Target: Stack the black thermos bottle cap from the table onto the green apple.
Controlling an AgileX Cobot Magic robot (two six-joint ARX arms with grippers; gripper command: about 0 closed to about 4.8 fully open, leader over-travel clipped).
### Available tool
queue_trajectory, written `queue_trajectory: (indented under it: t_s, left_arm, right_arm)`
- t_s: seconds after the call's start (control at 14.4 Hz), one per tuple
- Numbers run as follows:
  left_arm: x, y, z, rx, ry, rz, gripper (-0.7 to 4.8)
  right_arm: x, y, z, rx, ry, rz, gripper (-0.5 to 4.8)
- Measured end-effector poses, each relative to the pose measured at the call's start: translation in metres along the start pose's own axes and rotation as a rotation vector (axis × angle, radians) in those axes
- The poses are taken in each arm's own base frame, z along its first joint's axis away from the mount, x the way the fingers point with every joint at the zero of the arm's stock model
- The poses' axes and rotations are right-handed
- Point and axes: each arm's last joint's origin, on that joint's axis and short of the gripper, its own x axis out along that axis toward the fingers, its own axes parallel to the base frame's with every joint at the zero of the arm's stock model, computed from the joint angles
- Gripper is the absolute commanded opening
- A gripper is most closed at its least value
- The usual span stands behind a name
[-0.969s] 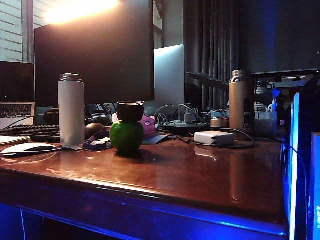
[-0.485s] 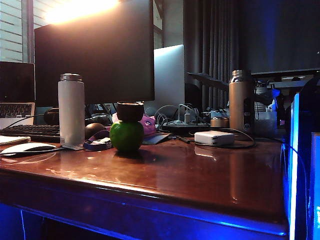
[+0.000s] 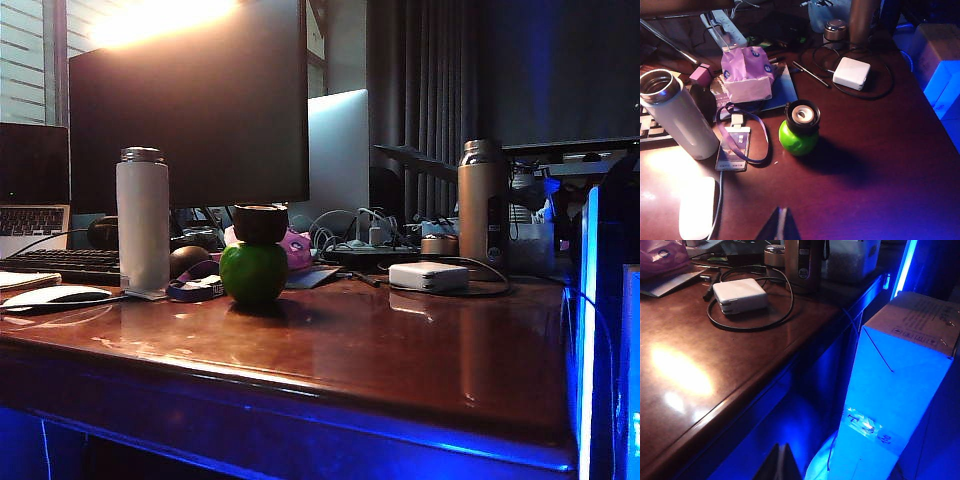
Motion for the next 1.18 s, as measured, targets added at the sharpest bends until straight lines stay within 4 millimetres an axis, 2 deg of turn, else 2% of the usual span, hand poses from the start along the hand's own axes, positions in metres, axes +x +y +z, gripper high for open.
queue_trajectory:
  t_s: [0.35,0.48,0.62,0.9,1.18]
  left_arm:
    - [0.000,0.005,0.004,0.034,-0.013,0.136,-0.05]
    - [-0.005,0.007,0.006,0.024,-0.083,0.235,-0.05]
    - [-0.011,0.010,-0.004,-0.026,-0.178,0.310,-0.05]
    - [-0.012,0.002,-0.066,-0.124,-0.278,0.395,-0.05]
    - [-0.002,-0.012,-0.141,-0.237,-0.258,0.440,-0.05]
  right_arm:
    - [0.000,0.000,0.000,0.000,0.000,0.000,-0.01]
    - [0.000,0.000,0.000,0.000,0.000,0.000,-0.01]
    - [0.000,0.000,0.000,0.000,0.000,0.000,-0.01]
    - [0.000,0.000,0.000,0.000,0.000,0.000,-0.01]
    - [0.000,0.000,0.000,0.000,0.000,0.000,-0.01]
